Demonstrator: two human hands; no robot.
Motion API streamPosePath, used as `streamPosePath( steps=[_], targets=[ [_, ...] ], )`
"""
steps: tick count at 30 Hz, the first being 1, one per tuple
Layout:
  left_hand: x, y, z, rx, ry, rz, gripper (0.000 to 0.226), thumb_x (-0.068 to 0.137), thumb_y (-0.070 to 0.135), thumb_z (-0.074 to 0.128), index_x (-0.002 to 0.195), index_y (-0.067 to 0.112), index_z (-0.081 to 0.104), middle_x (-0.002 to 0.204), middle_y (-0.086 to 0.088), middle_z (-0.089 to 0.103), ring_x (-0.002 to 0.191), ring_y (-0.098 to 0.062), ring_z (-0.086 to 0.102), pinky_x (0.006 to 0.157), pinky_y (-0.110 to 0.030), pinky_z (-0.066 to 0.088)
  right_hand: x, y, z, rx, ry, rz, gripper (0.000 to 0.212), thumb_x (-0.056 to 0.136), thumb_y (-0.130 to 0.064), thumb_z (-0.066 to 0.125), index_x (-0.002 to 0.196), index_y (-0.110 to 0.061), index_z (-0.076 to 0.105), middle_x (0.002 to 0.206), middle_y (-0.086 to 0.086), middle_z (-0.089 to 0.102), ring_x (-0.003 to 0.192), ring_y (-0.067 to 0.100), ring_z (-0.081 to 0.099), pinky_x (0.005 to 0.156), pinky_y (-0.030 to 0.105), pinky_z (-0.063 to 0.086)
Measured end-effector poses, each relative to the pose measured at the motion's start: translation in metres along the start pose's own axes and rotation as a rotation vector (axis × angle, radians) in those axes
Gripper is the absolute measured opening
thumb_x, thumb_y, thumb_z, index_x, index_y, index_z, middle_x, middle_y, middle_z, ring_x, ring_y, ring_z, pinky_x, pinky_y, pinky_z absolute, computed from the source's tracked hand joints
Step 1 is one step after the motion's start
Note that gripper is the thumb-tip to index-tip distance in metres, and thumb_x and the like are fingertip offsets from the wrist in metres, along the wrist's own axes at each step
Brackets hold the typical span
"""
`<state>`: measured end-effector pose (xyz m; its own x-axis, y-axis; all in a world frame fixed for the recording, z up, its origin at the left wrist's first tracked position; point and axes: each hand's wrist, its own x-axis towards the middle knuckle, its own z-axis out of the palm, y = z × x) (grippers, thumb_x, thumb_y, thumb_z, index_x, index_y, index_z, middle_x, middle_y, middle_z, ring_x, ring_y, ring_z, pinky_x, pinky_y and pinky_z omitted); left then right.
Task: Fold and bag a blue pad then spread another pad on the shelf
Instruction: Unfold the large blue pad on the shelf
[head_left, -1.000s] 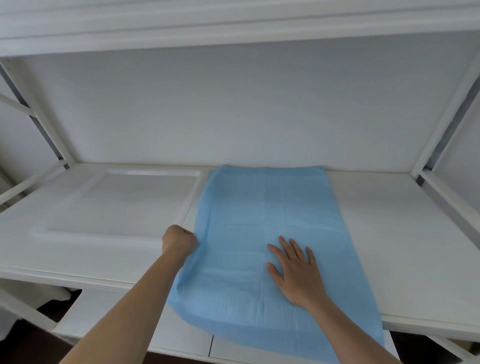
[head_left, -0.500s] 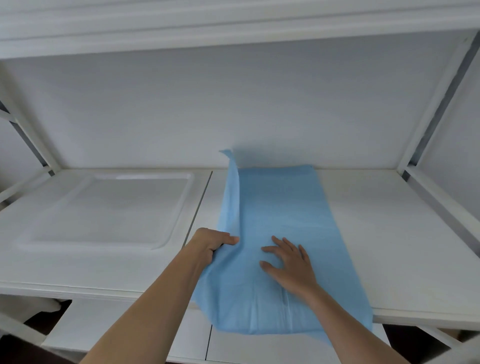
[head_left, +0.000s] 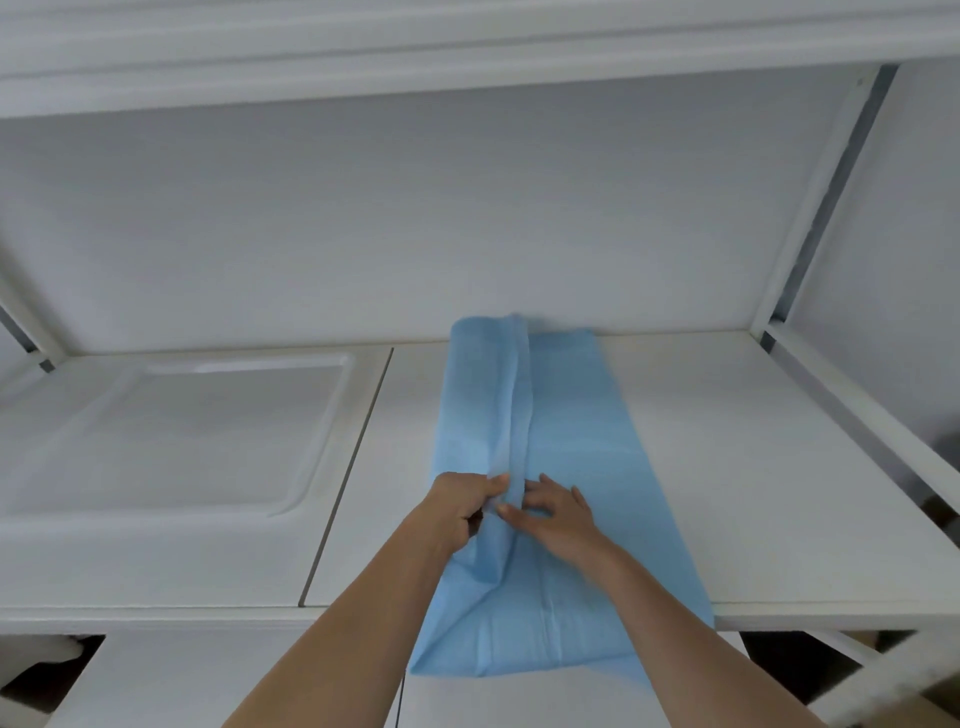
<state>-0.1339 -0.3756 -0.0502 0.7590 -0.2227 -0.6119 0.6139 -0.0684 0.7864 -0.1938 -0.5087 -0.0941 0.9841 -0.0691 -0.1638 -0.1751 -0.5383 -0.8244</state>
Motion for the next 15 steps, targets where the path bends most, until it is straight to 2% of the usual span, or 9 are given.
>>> streamPosePath(
  steps=[1,3,5,7,11,13,15],
  targets=[
    [0.002,-0.001,-0.002,-0.002,0.016,0.006,0.027,0.082,0.010,0.072,0.102,-0.007,0.066,0.100,-0.021,0.069,0.089,-0.031,0.065,0.088,-0.041,0.054,0.000,0.000,-0.001,-0.031,-0.006,-0.015,0.046,0.077,-0.072,0.051,0.104,-0.039,0.067,0.142,-0.027,0.041,0.142,-0.001,0.012,0.117,0.034,-0.008],
    [0.003,0.000,-0.006,-0.012,0.052,0.017,0.016,0.083,0.009,0.070,0.094,-0.001,0.065,0.087,-0.016,0.064,0.074,-0.024,0.058,0.067,-0.031,0.054,0.003,0.001,-0.001,-0.069,-0.008,-0.040,0.017,0.089,-0.054,0.052,0.099,-0.047,0.064,0.138,-0.033,0.041,0.142,0.002,0.014,0.117,0.036,-0.006],
    [0.004,0.002,-0.014,-0.023,0.109,0.020,0.008,0.085,0.007,0.068,0.084,0.003,0.061,0.076,-0.012,0.059,0.063,-0.020,0.053,0.046,-0.022,0.047,0.006,0.002,0.000,-0.076,0.013,-0.039,0.017,0.092,-0.045,0.053,0.102,-0.043,0.067,0.138,-0.032,0.042,0.143,0.003,0.016,0.117,0.036,-0.004],
    [0.005,0.005,-0.027,-0.036,0.176,0.030,0.015,0.085,0.003,0.066,0.075,0.005,0.055,0.068,-0.011,0.052,0.055,-0.019,0.047,0.035,-0.016,0.041,0.009,0.005,0.001,-0.086,0.041,-0.031,0.022,0.093,-0.041,0.053,0.106,-0.036,0.070,0.140,-0.029,0.042,0.143,0.005,0.017,0.117,0.036,-0.003],
    [0.006,0.012,-0.065,-0.041,0.353,0.048,0.017,0.084,-0.003,0.064,0.073,0.002,0.051,0.069,-0.012,0.049,0.055,-0.022,0.047,0.032,-0.014,0.041,0.011,0.011,0.004,-0.105,0.074,-0.042,0.024,0.094,-0.039,0.051,0.108,-0.032,0.069,0.141,-0.026,0.043,0.143,0.004,0.018,0.117,0.034,-0.001],
    [0.007,0.016,-0.088,0.008,0.449,0.057,0.009,0.083,-0.004,0.062,0.084,0.000,0.053,0.070,-0.013,0.050,0.055,-0.023,0.048,0.038,-0.019,0.043,0.013,0.012,0.005,-0.121,0.080,-0.048,0.026,0.094,-0.039,0.050,0.111,-0.033,0.069,0.142,-0.025,0.042,0.143,0.004,0.018,0.116,0.034,-0.001],
    [0.006,0.018,-0.109,0.063,0.526,0.057,0.011,0.083,-0.006,0.059,0.091,-0.002,0.053,0.071,-0.015,0.050,0.057,-0.023,0.049,0.048,-0.027,0.043,0.013,0.011,0.006,-0.130,0.087,-0.047,0.026,0.094,-0.039,0.050,0.112,-0.033,0.068,0.142,-0.024,0.043,0.143,0.004,0.018,0.117,0.034,-0.001]
  ],
)
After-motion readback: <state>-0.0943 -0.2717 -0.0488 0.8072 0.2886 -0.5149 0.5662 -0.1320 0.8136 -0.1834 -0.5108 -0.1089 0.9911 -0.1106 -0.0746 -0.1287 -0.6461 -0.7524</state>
